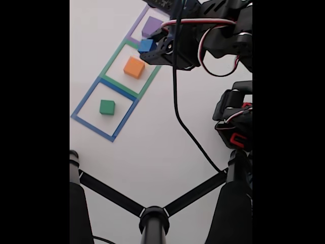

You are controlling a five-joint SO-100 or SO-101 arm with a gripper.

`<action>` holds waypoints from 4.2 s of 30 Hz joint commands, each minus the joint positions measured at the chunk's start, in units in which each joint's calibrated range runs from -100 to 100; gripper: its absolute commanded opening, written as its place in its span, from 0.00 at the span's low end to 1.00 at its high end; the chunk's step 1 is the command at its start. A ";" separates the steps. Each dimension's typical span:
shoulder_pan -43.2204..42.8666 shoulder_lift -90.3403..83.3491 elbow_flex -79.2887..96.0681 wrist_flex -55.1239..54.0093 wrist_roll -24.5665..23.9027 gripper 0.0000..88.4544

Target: Tower of hanoi

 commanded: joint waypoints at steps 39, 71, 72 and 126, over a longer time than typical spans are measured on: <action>25.26 7.10 74.67 -95.94 0.00 0.02; 27.93 50.21 66.40 -137.30 0.00 0.03; 27.93 50.61 66.13 -137.62 0.00 0.03; 18.93 -2.59 23.70 -16.29 0.00 0.00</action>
